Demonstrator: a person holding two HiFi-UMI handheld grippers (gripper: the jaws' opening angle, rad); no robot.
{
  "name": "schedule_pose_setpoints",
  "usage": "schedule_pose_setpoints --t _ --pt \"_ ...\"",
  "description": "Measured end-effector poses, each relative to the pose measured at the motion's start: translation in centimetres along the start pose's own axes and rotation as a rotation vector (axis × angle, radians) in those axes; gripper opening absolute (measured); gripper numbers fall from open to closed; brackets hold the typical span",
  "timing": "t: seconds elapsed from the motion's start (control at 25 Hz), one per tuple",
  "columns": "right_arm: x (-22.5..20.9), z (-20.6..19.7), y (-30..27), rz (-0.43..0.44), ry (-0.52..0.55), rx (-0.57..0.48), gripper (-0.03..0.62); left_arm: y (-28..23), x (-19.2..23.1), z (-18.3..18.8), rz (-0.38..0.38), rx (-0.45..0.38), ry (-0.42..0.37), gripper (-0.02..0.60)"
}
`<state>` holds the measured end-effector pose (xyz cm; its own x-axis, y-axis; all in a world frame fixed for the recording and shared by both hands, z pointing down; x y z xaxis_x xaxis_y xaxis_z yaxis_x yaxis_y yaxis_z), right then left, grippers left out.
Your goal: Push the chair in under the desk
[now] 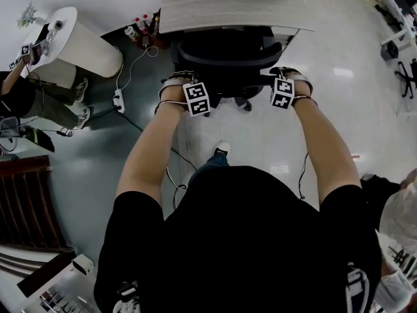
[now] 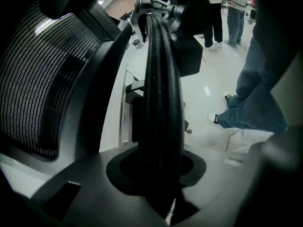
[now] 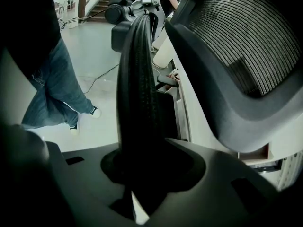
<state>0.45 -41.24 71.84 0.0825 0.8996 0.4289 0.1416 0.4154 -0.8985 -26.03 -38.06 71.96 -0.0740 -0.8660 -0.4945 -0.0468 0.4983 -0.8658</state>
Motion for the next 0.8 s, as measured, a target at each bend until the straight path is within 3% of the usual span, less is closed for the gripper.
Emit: schedule_pose_setpoints --t 0.8 --pt "0.63 0.16 0.15 -0.002 -0.035 0.001 0.144 0.17 -0.66 -0.21 0.003 0.010 0.010 0.114"
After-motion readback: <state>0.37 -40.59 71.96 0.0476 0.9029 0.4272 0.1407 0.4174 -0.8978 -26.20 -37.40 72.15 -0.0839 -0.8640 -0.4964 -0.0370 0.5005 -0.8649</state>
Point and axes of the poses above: the fingertips, and each gripper's own axes: y backward along the fingers, x to its left, z out of its top, the point moved 1 cm from there along y, backward along the fingers, and after that the axes turned 2 degrees about z, right-handed, at the moved point
